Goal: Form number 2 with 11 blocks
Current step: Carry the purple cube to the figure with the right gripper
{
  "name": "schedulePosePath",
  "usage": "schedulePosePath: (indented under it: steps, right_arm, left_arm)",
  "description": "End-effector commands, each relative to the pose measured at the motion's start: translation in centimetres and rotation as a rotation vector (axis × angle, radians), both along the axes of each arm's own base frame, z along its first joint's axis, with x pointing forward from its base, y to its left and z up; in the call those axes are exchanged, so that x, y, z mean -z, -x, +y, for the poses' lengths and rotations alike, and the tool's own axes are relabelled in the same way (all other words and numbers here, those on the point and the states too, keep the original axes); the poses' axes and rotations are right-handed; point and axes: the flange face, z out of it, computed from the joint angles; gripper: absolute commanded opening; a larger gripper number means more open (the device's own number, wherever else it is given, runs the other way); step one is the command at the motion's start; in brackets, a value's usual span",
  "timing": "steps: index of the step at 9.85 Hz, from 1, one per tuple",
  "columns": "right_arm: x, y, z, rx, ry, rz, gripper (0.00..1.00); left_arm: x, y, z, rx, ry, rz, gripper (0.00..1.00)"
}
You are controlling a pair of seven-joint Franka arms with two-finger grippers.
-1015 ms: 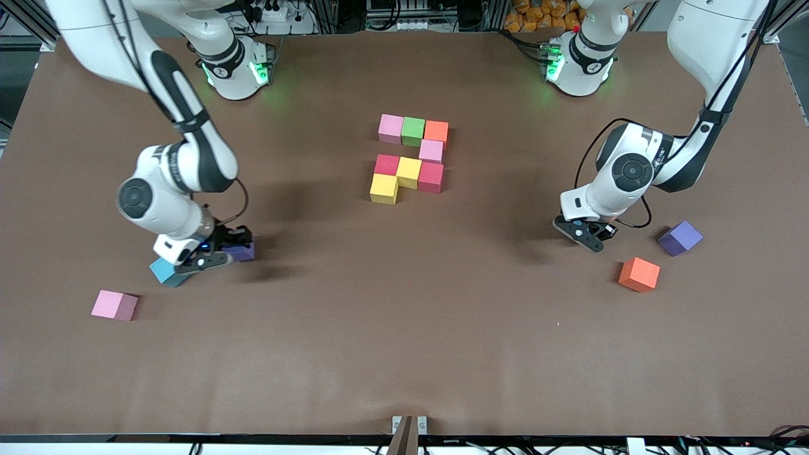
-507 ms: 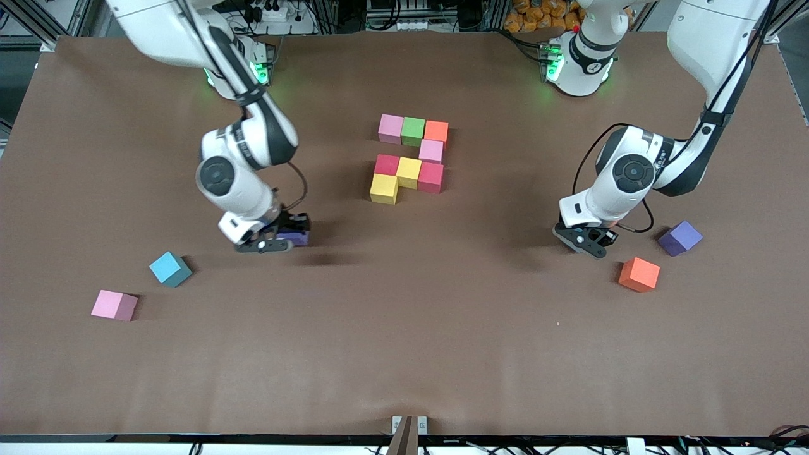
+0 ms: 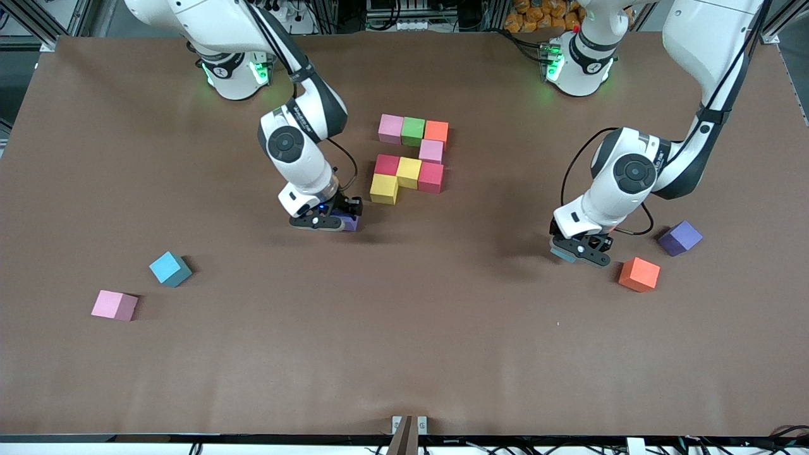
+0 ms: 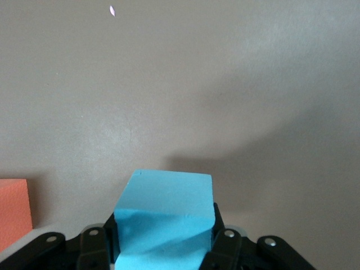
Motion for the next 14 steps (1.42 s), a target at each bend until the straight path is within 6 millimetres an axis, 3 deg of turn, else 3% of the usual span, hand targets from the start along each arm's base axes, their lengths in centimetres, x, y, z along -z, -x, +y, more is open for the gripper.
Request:
schedulePosePath:
  steps: [1,2,5,9,14]
  right_arm:
    - [0.9,-1.1,3.6,0.069,-0.025,0.001,0.24]
    - [1.3,-1.0,5.6,0.096,-0.031,0.007,0.24]
    - [2.4,-2.7,7.7,0.090,0.002,0.076,0.22]
    - [3.6,-2.5,7.7,0.061,0.026,0.105,0.21]
    - [4.1,-0.5,9.3,0.001,0.039,0.136,0.20]
  left_arm:
    - [-2.0,-1.1,-0.2,-0.038,0.000,0.008,0.00]
    - [-2.8,-1.7,0.0,-0.042,-0.010,0.016,0.00]
    - [-5.1,-3.1,0.2,-0.046,-0.039,0.049,0.00]
    - [-5.3,-3.0,-0.5,-0.062,-0.017,0.064,0.00]
    - [-5.1,-2.5,-1.0,-0.065,-0.025,0.096,0.00]
